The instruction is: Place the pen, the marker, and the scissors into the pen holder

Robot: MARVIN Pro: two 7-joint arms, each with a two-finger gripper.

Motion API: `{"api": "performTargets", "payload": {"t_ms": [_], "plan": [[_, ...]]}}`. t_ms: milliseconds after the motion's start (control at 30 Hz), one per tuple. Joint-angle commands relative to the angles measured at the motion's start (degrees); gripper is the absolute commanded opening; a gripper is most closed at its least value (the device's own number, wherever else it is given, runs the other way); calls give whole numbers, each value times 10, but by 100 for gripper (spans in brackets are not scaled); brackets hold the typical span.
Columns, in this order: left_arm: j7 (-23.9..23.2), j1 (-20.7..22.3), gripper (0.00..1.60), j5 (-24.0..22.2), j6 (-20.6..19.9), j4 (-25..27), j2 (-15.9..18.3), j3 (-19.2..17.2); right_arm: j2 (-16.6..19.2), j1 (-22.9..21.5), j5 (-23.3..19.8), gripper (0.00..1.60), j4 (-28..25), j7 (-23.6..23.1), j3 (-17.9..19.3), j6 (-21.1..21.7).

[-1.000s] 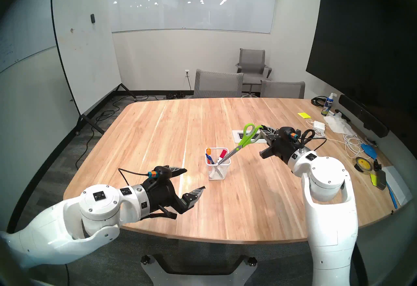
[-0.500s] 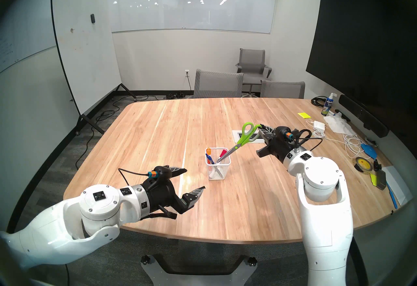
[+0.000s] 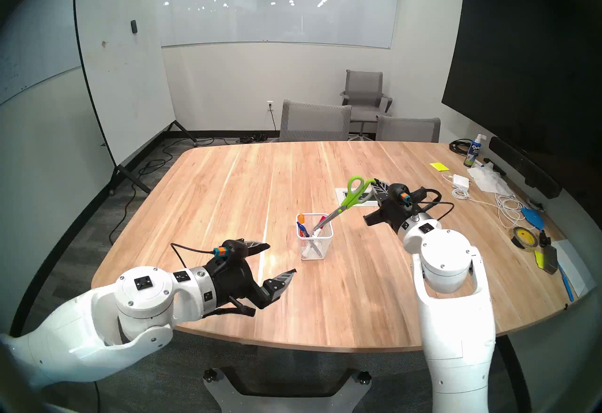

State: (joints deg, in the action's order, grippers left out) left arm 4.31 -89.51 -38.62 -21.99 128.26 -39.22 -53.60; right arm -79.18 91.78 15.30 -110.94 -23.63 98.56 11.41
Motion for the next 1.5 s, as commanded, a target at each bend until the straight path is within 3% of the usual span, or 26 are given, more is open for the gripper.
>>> {"api": "performTargets", "payload": {"t_ms": [0,500,1467], "plan": [[-1,1,160,-1,4,9,-1,-3,0,-3,11,0,0,22,-2,-46],[-1,1,160,-1,4,9,-1,-3,5,21,21,0,3,22,1,-94],[-1,1,160,-1,4,9,-1,-3,-10,49,9,0,-45,4,-3,-76]]}}
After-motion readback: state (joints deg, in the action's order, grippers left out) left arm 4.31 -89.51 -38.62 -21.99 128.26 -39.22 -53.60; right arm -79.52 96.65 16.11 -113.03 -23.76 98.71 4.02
